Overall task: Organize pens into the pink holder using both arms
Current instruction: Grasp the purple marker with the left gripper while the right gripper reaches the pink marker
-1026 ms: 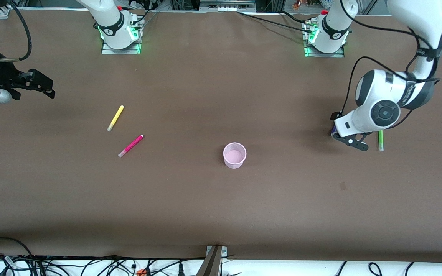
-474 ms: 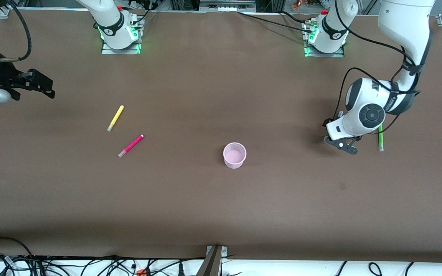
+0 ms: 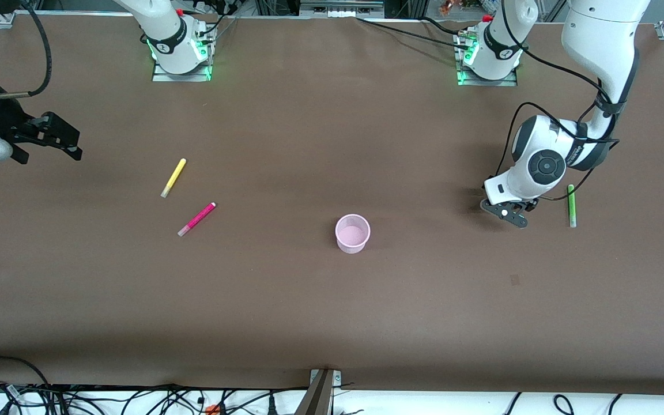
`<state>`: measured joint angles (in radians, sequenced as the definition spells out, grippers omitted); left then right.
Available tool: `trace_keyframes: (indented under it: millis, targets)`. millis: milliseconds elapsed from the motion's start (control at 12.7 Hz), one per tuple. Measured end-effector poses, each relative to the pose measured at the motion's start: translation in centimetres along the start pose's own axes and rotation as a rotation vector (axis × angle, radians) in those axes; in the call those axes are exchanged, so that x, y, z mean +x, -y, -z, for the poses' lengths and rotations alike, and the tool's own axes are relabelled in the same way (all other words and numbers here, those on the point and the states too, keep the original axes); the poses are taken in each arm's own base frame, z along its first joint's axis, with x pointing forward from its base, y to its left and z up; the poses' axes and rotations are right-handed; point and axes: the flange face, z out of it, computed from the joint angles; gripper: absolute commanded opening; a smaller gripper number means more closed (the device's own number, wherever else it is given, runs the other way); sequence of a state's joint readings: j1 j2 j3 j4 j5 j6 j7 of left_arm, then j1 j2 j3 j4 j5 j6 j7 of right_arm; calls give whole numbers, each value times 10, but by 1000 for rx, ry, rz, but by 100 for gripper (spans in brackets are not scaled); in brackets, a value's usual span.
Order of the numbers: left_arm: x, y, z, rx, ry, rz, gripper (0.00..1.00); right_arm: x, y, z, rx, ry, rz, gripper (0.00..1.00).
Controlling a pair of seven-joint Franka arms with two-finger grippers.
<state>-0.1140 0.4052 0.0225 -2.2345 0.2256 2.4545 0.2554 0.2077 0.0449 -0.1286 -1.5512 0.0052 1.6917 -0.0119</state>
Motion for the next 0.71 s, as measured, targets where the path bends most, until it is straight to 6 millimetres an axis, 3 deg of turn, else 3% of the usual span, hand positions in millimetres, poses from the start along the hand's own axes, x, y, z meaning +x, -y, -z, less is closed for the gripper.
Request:
trace_keyframes:
  millis: [158,237,553,711]
  targets:
    - [0,0,0,2,0,-3,0,3,8,-11,-1,18,13,100]
    - [0,0,0,2,0,-4,0,9,13,-29,-4,48,21,100]
    - [0,0,0,2,-1,-7,0,37,50,-142,-56,199,85,100]
    - [2,3,7,6,-4,-4,0,42,69,-165,-46,199,41,99]
